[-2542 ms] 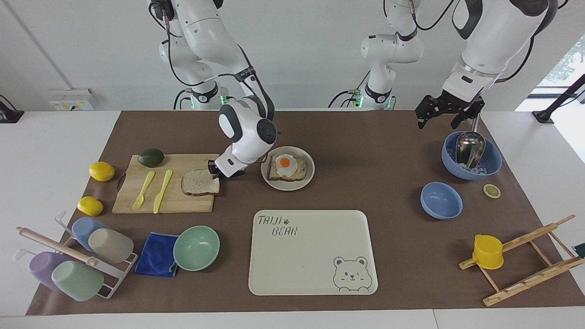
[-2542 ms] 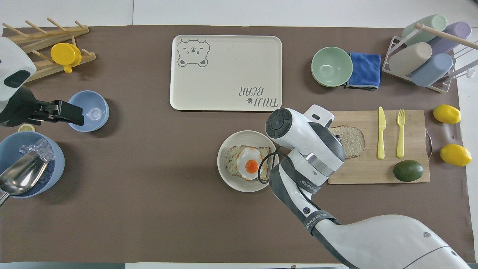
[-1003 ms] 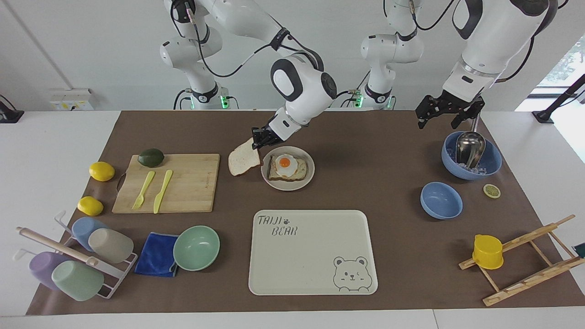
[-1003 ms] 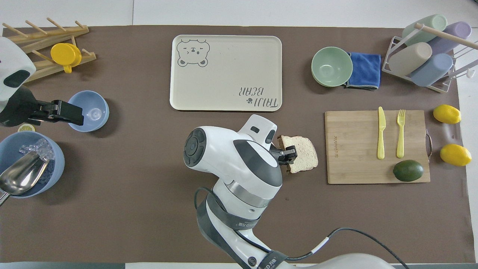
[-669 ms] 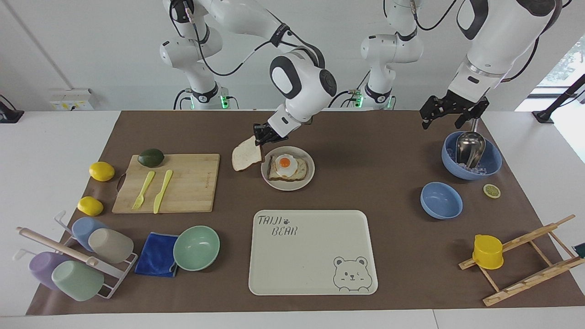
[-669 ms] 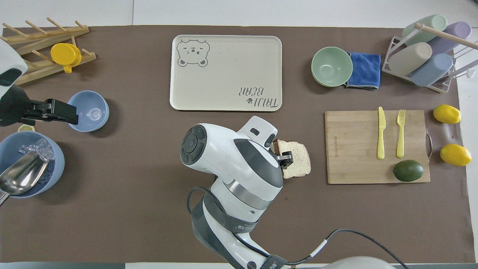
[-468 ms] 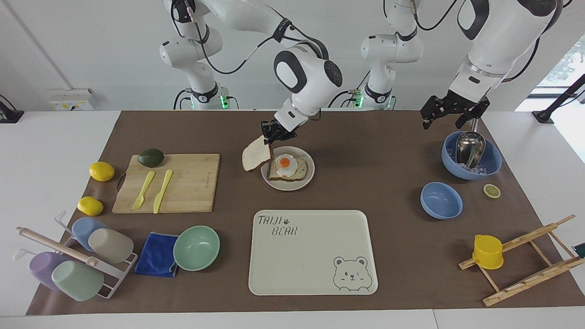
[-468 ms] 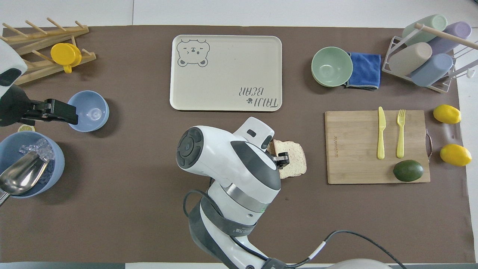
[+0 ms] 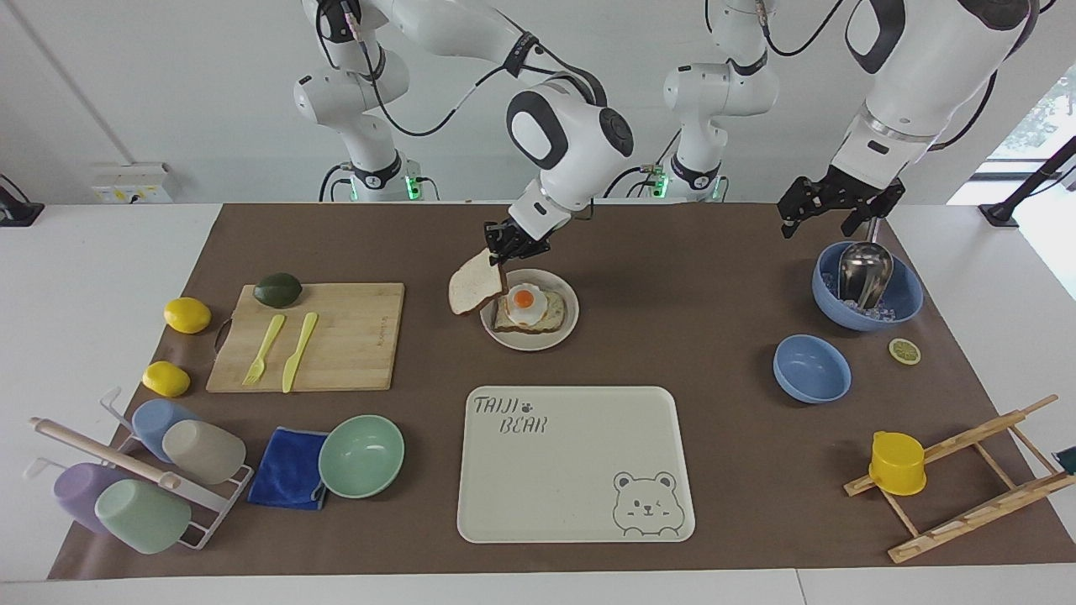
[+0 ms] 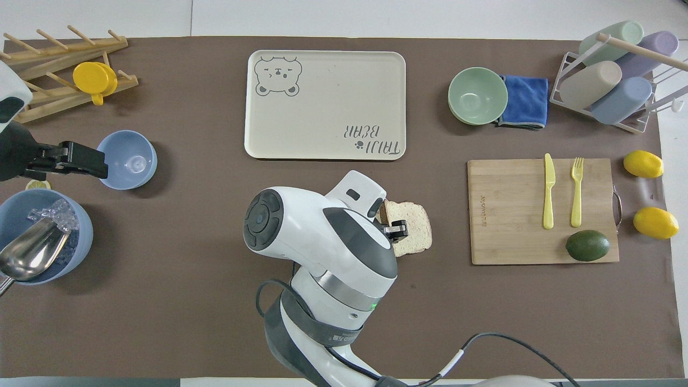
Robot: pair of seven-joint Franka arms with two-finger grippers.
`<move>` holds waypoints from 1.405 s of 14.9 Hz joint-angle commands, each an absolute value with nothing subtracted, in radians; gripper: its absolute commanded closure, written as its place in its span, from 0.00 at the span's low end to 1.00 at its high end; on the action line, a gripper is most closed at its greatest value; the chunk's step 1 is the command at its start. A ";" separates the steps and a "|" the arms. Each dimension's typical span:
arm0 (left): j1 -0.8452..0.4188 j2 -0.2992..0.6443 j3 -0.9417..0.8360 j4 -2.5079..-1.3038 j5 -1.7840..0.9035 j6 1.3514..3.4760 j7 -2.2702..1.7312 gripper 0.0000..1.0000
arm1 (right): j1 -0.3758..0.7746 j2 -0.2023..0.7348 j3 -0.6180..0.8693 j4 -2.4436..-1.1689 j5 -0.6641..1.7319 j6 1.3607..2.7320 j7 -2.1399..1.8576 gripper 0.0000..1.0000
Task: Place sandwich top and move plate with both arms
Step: 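Carry the bread slice over the egg plate with the right gripper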
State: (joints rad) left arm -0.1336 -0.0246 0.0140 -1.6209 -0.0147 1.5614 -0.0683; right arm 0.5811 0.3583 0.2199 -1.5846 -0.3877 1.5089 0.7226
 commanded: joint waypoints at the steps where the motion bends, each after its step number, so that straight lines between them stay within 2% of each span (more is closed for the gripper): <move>1: -0.121 -0.048 0.009 -1.646 -0.021 1.571 -0.075 0.00 | 0.571 0.400 0.238 -1.552 -0.358 1.580 0.758 1.00; 8: -0.120 -0.049 0.009 -1.646 -0.015 1.574 -0.072 0.00 | 0.583 0.431 0.245 -1.486 -0.276 1.623 0.776 1.00; 11: -0.120 -0.048 0.009 -1.646 -0.015 1.574 -0.072 0.00 | 0.584 0.436 0.245 -1.512 -0.253 1.664 0.785 1.00; 17: -0.120 -0.048 0.009 -1.646 -0.015 1.574 -0.074 0.00 | 0.580 0.430 0.244 -1.525 -0.256 1.660 0.787 1.00; 21: -0.120 -0.048 0.009 -1.646 -0.015 1.574 -0.074 0.00 | 0.577 0.416 0.245 -1.589 -0.252 1.721 0.787 1.00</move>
